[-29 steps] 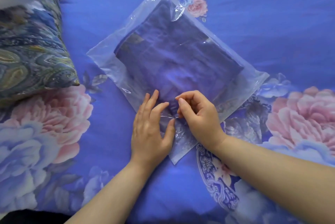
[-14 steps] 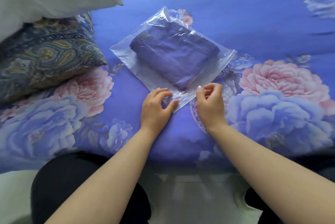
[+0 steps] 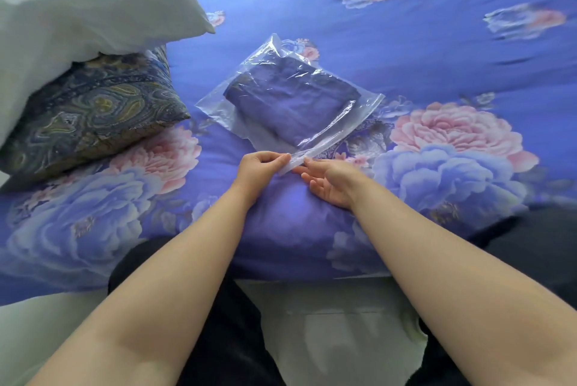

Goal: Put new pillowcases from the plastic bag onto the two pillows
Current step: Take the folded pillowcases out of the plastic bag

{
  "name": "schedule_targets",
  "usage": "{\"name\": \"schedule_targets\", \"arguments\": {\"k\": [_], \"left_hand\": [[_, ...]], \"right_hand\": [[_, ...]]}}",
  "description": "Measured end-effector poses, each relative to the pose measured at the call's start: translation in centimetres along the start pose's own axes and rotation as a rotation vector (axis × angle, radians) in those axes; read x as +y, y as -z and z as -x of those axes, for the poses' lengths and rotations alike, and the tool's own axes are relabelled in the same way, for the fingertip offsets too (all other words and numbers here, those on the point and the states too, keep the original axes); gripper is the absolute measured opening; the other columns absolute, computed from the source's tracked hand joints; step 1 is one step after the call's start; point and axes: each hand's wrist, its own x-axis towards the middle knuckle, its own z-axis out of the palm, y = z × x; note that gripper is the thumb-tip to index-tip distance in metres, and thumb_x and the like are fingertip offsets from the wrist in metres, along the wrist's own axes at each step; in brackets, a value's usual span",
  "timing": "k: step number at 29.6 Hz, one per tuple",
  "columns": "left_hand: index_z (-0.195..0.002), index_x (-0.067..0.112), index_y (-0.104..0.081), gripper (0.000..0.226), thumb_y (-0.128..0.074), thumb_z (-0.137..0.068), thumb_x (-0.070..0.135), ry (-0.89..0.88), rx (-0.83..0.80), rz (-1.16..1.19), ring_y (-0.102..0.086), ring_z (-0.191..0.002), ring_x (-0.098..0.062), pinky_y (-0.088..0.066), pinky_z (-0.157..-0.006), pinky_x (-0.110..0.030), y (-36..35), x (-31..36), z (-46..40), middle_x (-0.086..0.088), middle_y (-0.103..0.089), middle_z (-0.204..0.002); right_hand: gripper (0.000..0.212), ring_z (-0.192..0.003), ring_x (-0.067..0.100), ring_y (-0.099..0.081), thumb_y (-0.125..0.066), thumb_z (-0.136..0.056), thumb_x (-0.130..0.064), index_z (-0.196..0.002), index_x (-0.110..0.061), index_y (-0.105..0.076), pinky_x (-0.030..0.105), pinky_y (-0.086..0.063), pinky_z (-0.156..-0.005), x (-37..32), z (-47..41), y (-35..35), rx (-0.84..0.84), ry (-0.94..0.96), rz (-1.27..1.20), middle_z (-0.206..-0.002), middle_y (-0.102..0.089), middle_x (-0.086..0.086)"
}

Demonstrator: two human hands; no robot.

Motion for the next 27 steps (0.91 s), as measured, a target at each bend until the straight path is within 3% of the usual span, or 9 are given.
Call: {"name": "schedule_targets", "arguments": {"k": [3,7,12,14,17,19,21,27], "left_hand": [[-0.079,0.015,-0.074,0.015,-0.074,-0.08,0.03,0.042,-0.086,-0.038,-0.057,-0.068,-0.002,-0.045,-0.065,-0.014,1.0,0.8,-0.1,0.007,-0.068,-0.071],[-0.078,0.019,-0.072,0.015,-0.075,-0.078,0.034,-0.024,-0.176,-0.233,-0.057,-0.07,0.0,-0.045,-0.069,-0.016,1.3,1.0,-0.4,0.008,-0.069,-0.074],[-0.069,0.024,-0.068,0.02,-0.078,-0.071,0.042,-0.078,-0.13,-0.412,-0.052,-0.063,-0.004,-0.042,-0.064,-0.024,0.6,0.9,-0.8,0.016,-0.06,-0.059],[-0.067,0.025,-0.065,0.019,-0.076,-0.073,0.039,-0.127,-0.088,-0.433,-0.053,-0.067,-0.007,-0.042,-0.065,-0.024,0.3,0.5,-0.8,0.014,-0.06,-0.066],[-0.078,0.022,-0.068,0.01,-0.07,-0.081,0.032,-0.323,0.029,-0.565,-0.054,-0.087,-0.012,-0.039,-0.074,-0.024,-0.2,0.3,-0.6,0.007,-0.054,-0.092],[-0.087,0.022,-0.069,0.013,-0.064,-0.086,0.034,-0.5,0.138,-0.82,-0.049,-0.094,-0.018,-0.032,-0.076,-0.027,-0.4,0.7,-0.5,0.003,-0.054,-0.098],[-0.092,0.022,-0.066,0.016,-0.057,-0.09,0.035,-0.616,0.146,-0.997,-0.05,-0.096,-0.022,-0.029,-0.076,-0.032,-0.6,1.3,-0.5,0.002,-0.058,-0.096],[-0.095,0.016,-0.058,0.014,-0.048,-0.095,0.025,-0.501,0.001,-0.791,-0.055,-0.09,-0.024,-0.037,-0.068,-0.032,-0.9,1.9,-0.1,-0.002,-0.06,-0.096]], "right_hand": [[0.008,-0.046,0.004,-0.054,-0.057,-0.093,-0.015,-0.098,-0.009,-0.059,0.014,-0.046,-0.044,0.3,-0.3,-0.1,-0.006,0.063,0.024,-0.09,-0.067,0.008],[0.013,-0.043,0.005,-0.051,-0.064,-0.089,-0.019,-0.093,-0.007,-0.064,0.015,-0.045,-0.043,0.1,-0.9,-0.1,0.052,0.025,0.056,-0.074,-0.062,0.004],[0.008,-0.032,0.003,-0.042,-0.054,-0.085,-0.005,-0.084,-0.006,-0.062,0.014,-0.038,-0.034,0.3,-1.8,-1.2,0.244,0.006,0.193,-0.059,-0.058,0.001],[0.008,-0.032,0.003,-0.044,-0.054,-0.085,-0.005,-0.082,-0.007,-0.062,0.014,-0.039,-0.035,0.5,-1.9,-1.4,0.272,0.033,0.212,-0.059,-0.058,0.001],[0.01,-0.036,0.003,-0.053,-0.056,-0.091,-0.009,-0.084,-0.008,-0.062,0.016,-0.046,-0.039,0.6,-1.9,-1.0,0.202,0.039,0.147,-0.054,-0.061,-0.002],[0.009,-0.041,0.004,-0.057,-0.058,-0.092,-0.013,-0.085,-0.009,-0.062,0.018,-0.049,-0.043,0.6,-1.7,-0.7,0.155,0.05,0.097,-0.054,-0.061,-0.003],[0.011,-0.046,0.007,-0.06,-0.059,-0.092,-0.016,-0.085,-0.009,-0.061,0.02,-0.052,-0.047,0.7,-1.5,-0.4,0.115,0.092,0.078,-0.061,-0.061,0.0],[0.013,-0.059,0.012,-0.066,-0.057,-0.092,-0.017,-0.084,-0.008,-0.056,0.024,-0.055,-0.055,1.6,-0.6,0.9,-0.03,0.207,-0.044,-0.066,-0.066,0.002]]}}
